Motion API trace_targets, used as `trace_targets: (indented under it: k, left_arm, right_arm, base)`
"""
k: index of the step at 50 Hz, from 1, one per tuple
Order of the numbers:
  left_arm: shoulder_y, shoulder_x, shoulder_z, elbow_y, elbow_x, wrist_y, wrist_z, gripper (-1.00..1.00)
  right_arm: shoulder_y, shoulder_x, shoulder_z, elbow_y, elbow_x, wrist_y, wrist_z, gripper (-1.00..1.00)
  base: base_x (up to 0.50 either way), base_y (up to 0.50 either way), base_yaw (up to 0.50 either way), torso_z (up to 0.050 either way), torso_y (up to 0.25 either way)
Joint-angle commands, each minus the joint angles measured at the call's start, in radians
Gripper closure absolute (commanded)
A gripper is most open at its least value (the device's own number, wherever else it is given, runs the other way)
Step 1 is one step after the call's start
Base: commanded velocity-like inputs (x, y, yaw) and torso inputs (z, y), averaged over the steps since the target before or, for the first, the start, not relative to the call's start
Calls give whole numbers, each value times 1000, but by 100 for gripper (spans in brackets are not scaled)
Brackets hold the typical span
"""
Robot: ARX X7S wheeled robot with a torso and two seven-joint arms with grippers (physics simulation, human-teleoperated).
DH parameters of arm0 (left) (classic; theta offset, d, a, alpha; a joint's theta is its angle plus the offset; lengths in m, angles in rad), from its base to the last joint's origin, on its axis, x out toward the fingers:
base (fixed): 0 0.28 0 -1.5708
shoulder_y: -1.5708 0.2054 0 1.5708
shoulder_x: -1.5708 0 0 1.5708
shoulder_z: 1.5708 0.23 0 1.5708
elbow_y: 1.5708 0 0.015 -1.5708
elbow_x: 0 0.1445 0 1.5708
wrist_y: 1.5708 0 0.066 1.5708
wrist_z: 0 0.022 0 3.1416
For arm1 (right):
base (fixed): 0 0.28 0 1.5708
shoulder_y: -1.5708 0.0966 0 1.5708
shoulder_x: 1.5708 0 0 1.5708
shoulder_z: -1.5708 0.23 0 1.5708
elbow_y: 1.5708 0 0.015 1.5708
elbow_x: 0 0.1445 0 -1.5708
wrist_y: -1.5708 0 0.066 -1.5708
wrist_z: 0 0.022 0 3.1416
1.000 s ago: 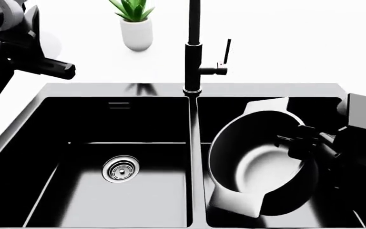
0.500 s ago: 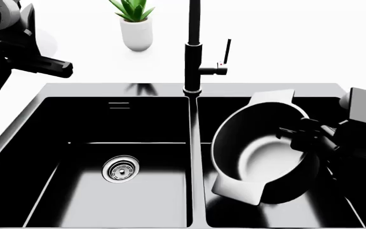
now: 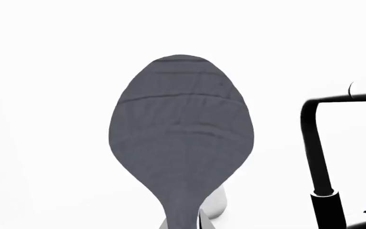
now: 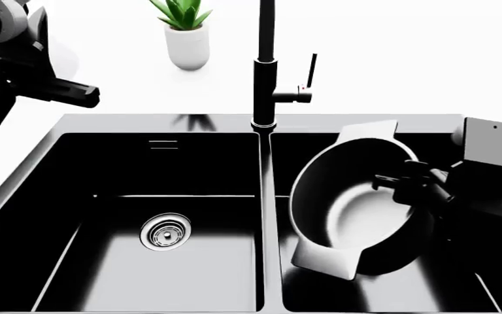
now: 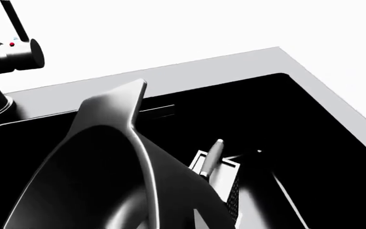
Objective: Pick the wine glass and pot and place them in the sink. Then turn on the water.
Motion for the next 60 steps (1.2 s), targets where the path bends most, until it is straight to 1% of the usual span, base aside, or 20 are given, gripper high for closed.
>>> trace_targets:
  k: [1,16,60]
  left_arm:
    - [-4,-3,-9,1,10,5,-8,100]
    - [8,-8,-11,2,10,15,-8,100]
    - [39,-17,-11,6,8,40,-8,100]
  right_arm:
    - [33,-26,-11,25,-46,40,-9,100]
    - [39,-56,-45,50,-70,65,-23,100]
    - [0,-114,-98,145,-141,55,-82,100]
  base:
    - [0,0,0,0,0]
    - [1,0,0,1,1]
    - [0,0,0,1,3]
